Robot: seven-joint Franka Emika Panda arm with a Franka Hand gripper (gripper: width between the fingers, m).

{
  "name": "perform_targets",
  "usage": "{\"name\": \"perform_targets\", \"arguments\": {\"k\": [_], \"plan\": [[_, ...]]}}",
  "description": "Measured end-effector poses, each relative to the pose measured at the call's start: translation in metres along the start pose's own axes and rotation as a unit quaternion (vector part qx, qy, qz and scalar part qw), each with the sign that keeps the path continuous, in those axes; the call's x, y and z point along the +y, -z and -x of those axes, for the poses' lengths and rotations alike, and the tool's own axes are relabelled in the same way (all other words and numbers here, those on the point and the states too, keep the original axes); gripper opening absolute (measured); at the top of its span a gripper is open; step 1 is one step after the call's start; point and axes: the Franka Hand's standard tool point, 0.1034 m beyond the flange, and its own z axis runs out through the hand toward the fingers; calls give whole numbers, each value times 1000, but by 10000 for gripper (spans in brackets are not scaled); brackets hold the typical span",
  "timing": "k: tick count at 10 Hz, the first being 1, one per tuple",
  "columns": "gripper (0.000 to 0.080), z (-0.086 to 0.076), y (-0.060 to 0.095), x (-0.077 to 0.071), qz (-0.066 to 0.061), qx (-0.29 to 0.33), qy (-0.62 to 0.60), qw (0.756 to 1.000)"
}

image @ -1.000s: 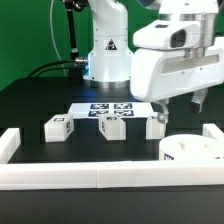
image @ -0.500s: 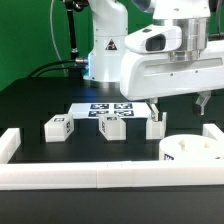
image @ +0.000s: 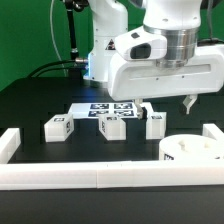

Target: Assemble stool

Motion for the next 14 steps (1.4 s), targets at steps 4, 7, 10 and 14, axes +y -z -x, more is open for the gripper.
{"name": "perform_targets", "arguments": {"k": [4,7,10,14], "plan": [[649,4,-1,0,-9,-122,-6,992],[649,14,-4,14,-8,-238,-56,970],[649,9,-8,14,-9,-246,-54,968],[649,18,-26,8,-43,-319,-102,941]]}}
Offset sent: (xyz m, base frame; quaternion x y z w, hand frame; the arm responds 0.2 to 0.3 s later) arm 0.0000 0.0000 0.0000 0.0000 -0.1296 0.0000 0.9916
